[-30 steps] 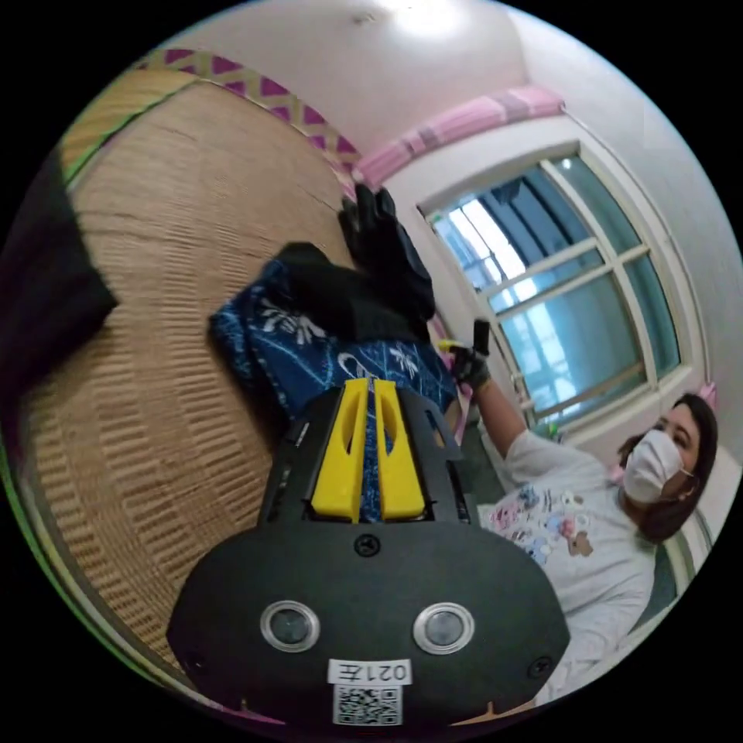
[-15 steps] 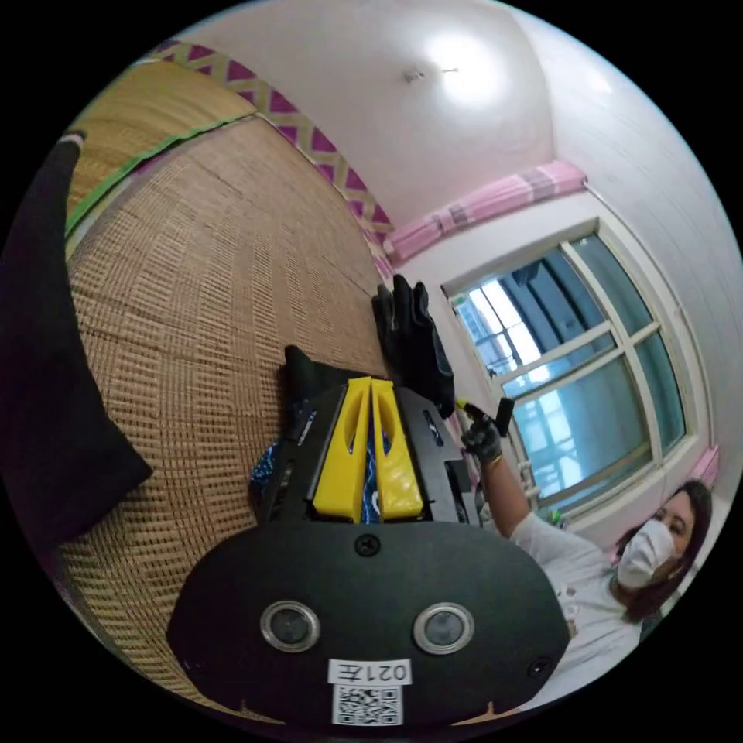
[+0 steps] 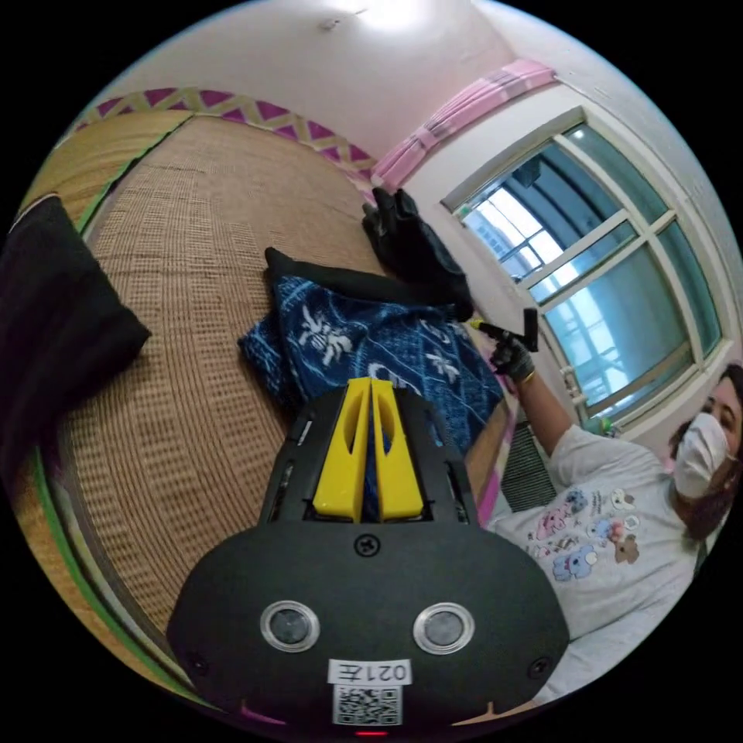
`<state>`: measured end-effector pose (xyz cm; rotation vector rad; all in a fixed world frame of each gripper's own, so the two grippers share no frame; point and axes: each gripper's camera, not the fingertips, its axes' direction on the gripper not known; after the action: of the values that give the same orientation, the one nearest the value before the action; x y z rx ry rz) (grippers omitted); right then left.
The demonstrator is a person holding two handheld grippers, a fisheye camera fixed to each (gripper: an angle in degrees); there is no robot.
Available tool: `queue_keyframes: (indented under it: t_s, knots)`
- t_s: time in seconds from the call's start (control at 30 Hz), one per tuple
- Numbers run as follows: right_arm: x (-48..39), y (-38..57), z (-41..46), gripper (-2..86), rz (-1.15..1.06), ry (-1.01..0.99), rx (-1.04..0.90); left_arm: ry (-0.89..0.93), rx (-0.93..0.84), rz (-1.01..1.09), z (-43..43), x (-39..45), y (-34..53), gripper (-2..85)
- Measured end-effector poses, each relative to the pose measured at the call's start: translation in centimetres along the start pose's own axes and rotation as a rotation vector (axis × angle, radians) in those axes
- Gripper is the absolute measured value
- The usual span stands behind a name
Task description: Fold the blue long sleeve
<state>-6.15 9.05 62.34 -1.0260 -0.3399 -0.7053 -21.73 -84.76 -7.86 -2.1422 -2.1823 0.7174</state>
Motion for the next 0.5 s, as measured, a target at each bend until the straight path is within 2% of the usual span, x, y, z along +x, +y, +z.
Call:
queue_keyframes:
  t_s: [0.1, 0.17, 0.27, 0.4, 0.47, 0.5]
  knots:
    - [-1.1, 4.0, -2.2, 7.1, -0.022, -0.126, -0.070, 0.051, 0.022, 0.016, -0.8, 2.4, 4.6, 3.9]
    - [-1.4, 6.8, -3.2, 8.6, -0.008, -0.142, -0.100, -0.002, 0.034, -0.033, -0.9, 3.8, 8.5, 8.4]
    - [-1.6, 10.8, -3.8, 8.9, 0.023, -0.130, -0.138, -0.050, 0.050, -0.079, -0.3, 5.2, 12.2, 10.6]
    - [-1.5, 12.7, -2.4, 3.2, 0.048, -0.293, -0.145, -0.046, 0.031, -0.103, 1.5, 5.8, 13.1, 8.1]
    - [-1.7, 12.9, -2.0, 1.3, 0.051, -0.326, -0.130, -0.052, -0.004, -0.099, 2.1, 5.9, 13.2, 0.2]
    - [-1.9, 13.0, -2.0, 0.7, 0.051, -0.317, -0.140, -0.042, -0.020, -0.095, 2.2, 5.8, 13.2, -0.1]
